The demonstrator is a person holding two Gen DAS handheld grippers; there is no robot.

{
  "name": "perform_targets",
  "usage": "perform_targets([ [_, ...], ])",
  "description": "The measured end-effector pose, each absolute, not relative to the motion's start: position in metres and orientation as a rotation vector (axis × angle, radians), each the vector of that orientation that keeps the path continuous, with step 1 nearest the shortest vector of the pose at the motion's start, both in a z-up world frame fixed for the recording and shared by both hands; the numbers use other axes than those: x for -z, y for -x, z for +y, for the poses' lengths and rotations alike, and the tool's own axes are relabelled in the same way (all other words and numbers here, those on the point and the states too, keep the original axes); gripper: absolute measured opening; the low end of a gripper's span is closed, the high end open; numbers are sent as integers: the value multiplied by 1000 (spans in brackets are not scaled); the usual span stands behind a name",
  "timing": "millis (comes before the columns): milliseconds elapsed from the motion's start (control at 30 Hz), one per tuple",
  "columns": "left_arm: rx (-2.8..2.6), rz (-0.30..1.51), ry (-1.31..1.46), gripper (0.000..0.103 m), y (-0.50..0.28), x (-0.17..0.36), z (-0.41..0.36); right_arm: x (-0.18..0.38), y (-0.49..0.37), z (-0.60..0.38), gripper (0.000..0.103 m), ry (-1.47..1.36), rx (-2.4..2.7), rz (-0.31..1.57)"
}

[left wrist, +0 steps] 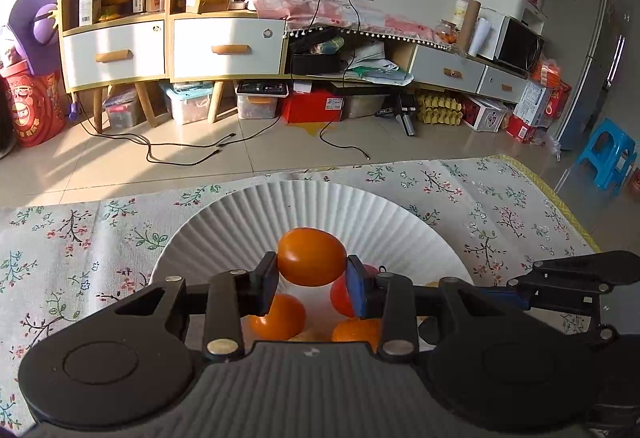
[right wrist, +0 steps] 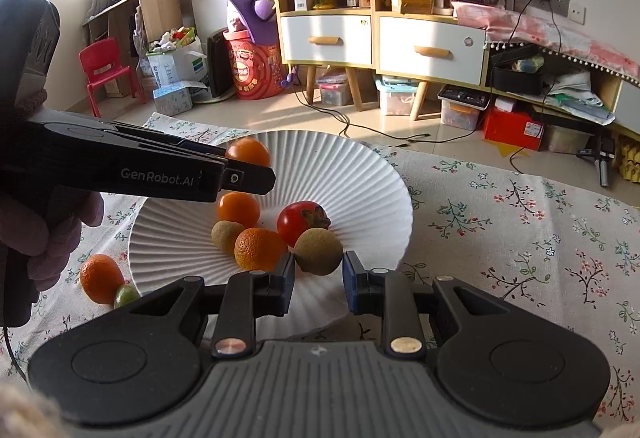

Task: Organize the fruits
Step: 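Carry the orange tomato and kiwi in both tools over the bowl, then open both tools to release the orange tomato and kiwi into the bowl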

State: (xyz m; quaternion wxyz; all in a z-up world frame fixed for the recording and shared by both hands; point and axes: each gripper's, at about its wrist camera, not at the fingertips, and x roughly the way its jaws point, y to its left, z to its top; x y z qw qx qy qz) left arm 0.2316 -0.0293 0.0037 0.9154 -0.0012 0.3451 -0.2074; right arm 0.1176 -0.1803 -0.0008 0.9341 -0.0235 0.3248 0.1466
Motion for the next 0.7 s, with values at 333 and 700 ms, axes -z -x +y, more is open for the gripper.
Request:
perform_targets([
  [333, 415, 792, -9, 41, -246, -2, -32, 4, -127, -174, 23, 73, -312, 667],
  [700, 417, 852, -50, 41, -252, 0, -31, 6, -132, -174, 23, 84, -312, 665],
])
